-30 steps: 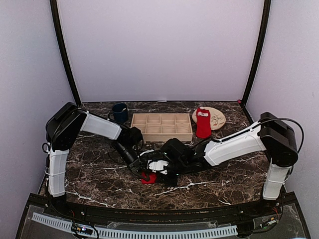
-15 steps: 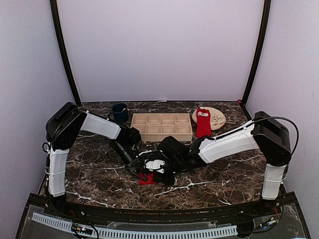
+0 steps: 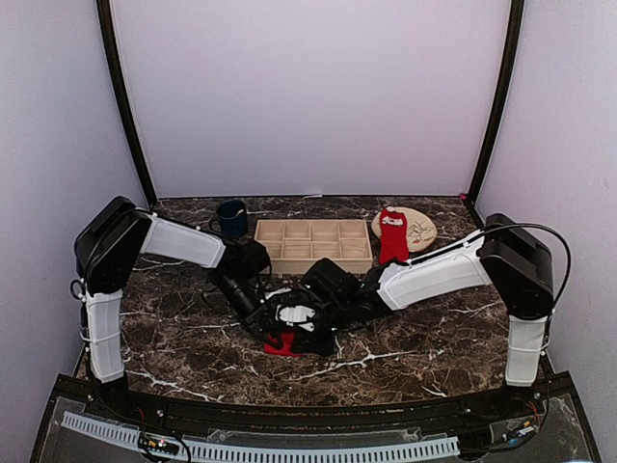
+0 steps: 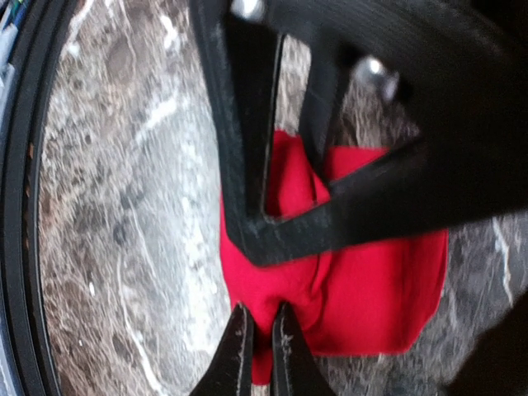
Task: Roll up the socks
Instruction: Roll the sock at the center of the board.
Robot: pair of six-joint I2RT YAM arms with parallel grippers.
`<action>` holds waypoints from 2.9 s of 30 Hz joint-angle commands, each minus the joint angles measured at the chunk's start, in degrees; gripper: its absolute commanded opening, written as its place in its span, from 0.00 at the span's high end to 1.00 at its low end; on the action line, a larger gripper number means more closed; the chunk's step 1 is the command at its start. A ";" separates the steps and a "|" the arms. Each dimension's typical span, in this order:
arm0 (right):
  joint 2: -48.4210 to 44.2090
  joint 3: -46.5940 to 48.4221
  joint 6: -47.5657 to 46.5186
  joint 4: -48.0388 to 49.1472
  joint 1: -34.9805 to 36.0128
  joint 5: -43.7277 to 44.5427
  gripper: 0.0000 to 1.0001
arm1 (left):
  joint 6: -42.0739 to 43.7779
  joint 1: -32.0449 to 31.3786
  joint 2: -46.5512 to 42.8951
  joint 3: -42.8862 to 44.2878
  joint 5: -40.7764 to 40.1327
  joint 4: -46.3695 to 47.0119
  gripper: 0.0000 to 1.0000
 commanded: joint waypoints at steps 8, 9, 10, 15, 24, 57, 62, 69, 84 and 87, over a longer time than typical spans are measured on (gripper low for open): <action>3.82 2.53 3.43 -5.67 -1.51 -3.42 0.97 | -3.46 0.27 -8.23 -4.79 -11.91 5.64 0.65; 4.03 2.68 3.79 -5.69 -1.67 -3.84 0.97 | -3.74 0.29 -8.90 -5.22 -12.86 6.05 0.65; 4.00 2.76 4.35 -5.64 -1.86 -4.26 0.97 | -4.02 0.34 -9.52 -5.65 -13.77 6.59 0.64; 4.27 3.54 6.67 -5.63 -2.98 -6.59 0.98 | -5.53 0.74 -12.96 -8.50 -17.96 9.79 0.62; 7.57 7.35 8.93 -9.20 -5.45 -13.06 0.98 | -5.85 0.78 -20.23 -13.34 -24.20 16.63 0.61; 18.59 19.46 11.36 -21.34 -10.09 -27.17 0.97 | 7.16 -14.84 -32.38 -24.31 -40.60 27.65 0.45; 18.71 19.95 11.03 -22.39 -10.10 -27.16 0.98 | 9.23 -15.96 -30.23 -23.50 -41.57 26.71 0.45; 19.02 20.63 10.41 -23.61 -10.10 -27.24 0.98 | 10.20 -16.56 -26.69 -22.22 -43.15 26.56 0.46; 19.29 21.06 9.99 -24.36 -10.14 -27.38 0.98 | 10.58 -16.89 -24.41 -21.35 -43.61 25.96 0.65; 19.37 21.15 10.00 -24.41 -10.18 -27.37 0.98 | 10.44 -16.96 -24.03 -21.41 -43.10 25.63 0.70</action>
